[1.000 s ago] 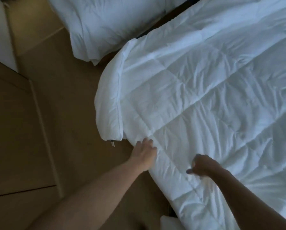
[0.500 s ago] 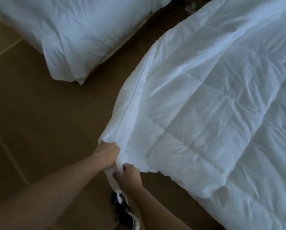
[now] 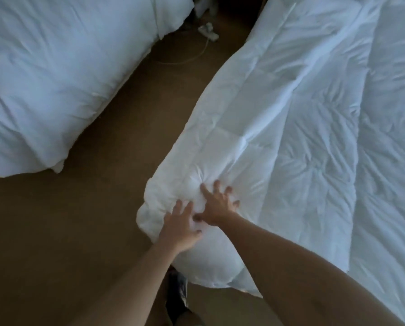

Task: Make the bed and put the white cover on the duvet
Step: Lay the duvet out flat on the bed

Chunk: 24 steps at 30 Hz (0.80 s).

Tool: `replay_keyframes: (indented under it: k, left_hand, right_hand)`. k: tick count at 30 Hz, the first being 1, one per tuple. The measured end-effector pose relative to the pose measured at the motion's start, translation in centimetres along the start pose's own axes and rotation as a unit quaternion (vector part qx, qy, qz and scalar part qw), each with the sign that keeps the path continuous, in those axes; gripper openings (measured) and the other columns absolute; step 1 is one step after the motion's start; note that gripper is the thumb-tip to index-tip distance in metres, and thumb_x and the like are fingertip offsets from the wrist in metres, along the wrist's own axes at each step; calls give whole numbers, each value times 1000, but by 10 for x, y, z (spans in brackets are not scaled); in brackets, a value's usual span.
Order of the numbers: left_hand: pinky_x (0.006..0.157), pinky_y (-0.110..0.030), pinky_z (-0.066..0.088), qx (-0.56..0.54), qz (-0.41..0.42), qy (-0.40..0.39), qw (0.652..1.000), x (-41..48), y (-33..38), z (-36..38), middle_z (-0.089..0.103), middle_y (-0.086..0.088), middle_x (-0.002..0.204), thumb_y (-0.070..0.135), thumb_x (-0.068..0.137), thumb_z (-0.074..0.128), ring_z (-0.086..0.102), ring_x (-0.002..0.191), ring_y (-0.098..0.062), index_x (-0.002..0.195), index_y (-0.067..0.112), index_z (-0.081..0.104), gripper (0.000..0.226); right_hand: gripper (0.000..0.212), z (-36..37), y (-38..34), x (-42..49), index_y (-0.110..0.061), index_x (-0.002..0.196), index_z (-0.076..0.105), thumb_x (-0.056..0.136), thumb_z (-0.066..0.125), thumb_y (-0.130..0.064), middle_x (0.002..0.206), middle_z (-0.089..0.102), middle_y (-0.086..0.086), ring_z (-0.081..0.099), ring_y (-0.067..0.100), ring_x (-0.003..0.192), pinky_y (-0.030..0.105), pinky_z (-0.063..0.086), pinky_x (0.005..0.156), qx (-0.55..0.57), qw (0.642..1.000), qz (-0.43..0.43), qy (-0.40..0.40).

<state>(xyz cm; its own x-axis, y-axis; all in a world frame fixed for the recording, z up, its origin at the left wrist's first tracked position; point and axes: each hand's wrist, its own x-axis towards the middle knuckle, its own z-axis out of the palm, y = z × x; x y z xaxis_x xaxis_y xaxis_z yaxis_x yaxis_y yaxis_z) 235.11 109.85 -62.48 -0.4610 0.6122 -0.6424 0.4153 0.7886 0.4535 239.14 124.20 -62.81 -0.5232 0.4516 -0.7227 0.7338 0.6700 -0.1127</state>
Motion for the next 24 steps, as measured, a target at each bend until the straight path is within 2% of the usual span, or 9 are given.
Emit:
replay_keyframes:
  k: [2, 4, 5, 7, 11, 15, 19, 21, 24]
  left_hand:
    - [114, -29, 34, -38, 3, -18, 999, -2, -5, -29, 35, 0, 159, 42, 98, 60, 38, 144, -18, 153, 27, 39, 60]
    - [101, -22, 43, -43, 10, -51, 998, -7, -7, -74, 56, 4, 142, 35, 101, 56, 53, 126, -10, 142, 25, 54, 42]
    - [96, -21, 47, -51, 13, -54, 997, -13, -5, -100, 61, 6, 136, 34, 101, 54, 56, 118, -6, 137, 26, 58, 37]
    - [88, -21, 53, -74, 25, -31, 996, -26, -2, -154, 65, 11, 127, 37, 101, 52, 59, 109, -2, 133, 28, 60, 34]
    - [78, -15, 53, -123, 47, 37, 991, -63, 0, -258, 65, 19, 112, 37, 101, 57, 63, 100, 2, 126, 33, 62, 26]
    - [72, -11, 50, -119, 71, 58, 989, -88, -13, -341, 68, 19, 103, 40, 99, 60, 65, 94, 5, 117, 37, 64, 18]
    - [75, -12, 52, -113, 123, 41, 985, -86, -11, -409, 71, 18, 97, 36, 97, 65, 64, 91, 11, 109, 40, 64, 13]
    - [76, -12, 51, -89, 149, 31, 984, -77, -7, -439, 72, 21, 89, 32, 95, 68, 64, 89, 11, 105, 39, 66, 12]
    - [76, -10, 50, -63, 190, 14, 980, -59, 1, -471, 65, 39, 85, 28, 89, 75, 65, 87, 10, 93, 39, 70, 13]
  right_hand:
    - [104, -12, -2, 12, -45, 156, 10, 77, 76, -60, 165, -8, 1, -2, 46, 150, 74, 17, 112, 0, 1000, -7, -29]
    - [90, -39, -4, 8, -41, 154, 30, 79, 75, -61, 163, 15, 5, 18, 40, 148, 63, 25, 116, 36, 997, -9, -60]
    - [80, -53, -5, 0, -35, 150, 42, 80, 74, -60, 159, 32, 5, 32, 33, 144, 51, 30, 118, 93, 993, -14, -65]
    - [60, -79, -9, -24, -24, 137, 62, 85, 75, -50, 139, 61, 2, 58, 19, 125, 32, 44, 109, 241, 970, -4, -36]
    - [30, -134, -11, -95, -23, 115, 74, 88, 75, -35, 101, 73, -14, 67, -4, 89, 15, 50, 82, 360, 930, 15, 66]
    - [10, -193, -16, -154, -35, 90, 73, 86, 78, -26, 82, 74, -17, 69, -5, 75, 21, 55, 77, 421, 895, 39, 144]
    - [7, -249, -39, -186, -32, 89, 76, 86, 79, -26, 84, 74, -23, 69, -3, 76, 11, 47, 72, 455, 872, 43, 175]
    - [6, -268, -55, -189, -28, 90, 77, 86, 79, -24, 81, 75, -17, 69, 0, 73, 17, 49, 74, 488, 845, 61, 209]
    - [16, -274, -91, -184, -28, 75, 78, 83, 81, -14, 68, 74, -1, 68, 12, 68, 31, 50, 71, 544, 787, 115, 268]
